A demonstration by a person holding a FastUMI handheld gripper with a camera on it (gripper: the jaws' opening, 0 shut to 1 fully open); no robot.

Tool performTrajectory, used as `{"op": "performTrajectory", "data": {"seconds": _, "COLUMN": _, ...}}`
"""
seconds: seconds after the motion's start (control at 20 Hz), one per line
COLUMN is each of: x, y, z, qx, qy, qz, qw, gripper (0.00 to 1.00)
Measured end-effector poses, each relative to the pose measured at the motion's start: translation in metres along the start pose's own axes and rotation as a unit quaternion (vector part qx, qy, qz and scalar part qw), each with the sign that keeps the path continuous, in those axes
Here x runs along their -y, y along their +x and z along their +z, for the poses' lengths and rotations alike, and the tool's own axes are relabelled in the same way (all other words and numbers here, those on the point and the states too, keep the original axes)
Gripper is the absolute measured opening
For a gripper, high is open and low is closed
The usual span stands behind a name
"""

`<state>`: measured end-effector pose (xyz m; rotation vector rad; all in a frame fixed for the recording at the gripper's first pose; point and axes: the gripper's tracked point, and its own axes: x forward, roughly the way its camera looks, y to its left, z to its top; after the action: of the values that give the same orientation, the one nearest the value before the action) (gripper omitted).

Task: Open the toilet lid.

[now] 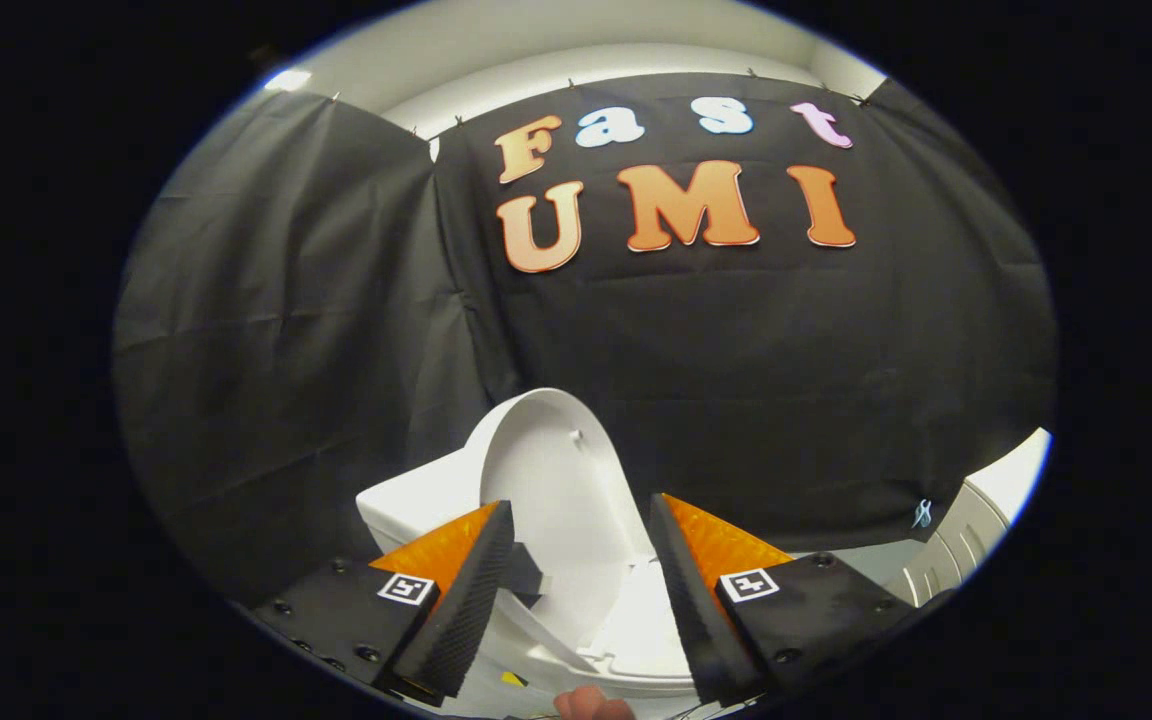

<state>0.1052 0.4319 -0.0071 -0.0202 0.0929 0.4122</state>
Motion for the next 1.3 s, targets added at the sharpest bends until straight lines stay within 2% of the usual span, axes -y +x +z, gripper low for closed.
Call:
{"op": "performTrajectory", "data": {"seconds": 0.2, "x": 0.055, "y": -0.019, "z": 0.023, "qx": 0.023, "qy": -0.008, "qz": -0.025, "qw": 0.999, "gripper": 0.89}}
{"op": "performTrajectory", "data": {"seconds": 0.45, "x": 0.129, "y": -0.06, "z": 0.037, "qx": 0.029, "qy": -0.053, "qz": -0.075, "qw": 0.995, "gripper": 0.88}}
{"op": "performTrajectory", "data": {"seconds": 0.6, "x": 0.172, "y": -0.093, "z": 0.03, "qx": 0.02, "qy": -0.06, "qz": -0.101, "qw": 0.993, "gripper": 0.88}}
{"op": "performTrajectory", "data": {"seconds": 0.95, "x": 0.258, "y": -0.166, "z": 0.011, "qx": 0.032, "qy": -0.025, "qz": -0.163, "qw": 0.986, "gripper": 0.88}}
{"op": "performTrajectory", "data": {"seconds": 1.3, "x": 0.309, "y": -0.2, "z": 0.011, "qx": 0.085, "qy": -0.008, "qz": -0.198, "qw": 0.977, "gripper": 0.88}}
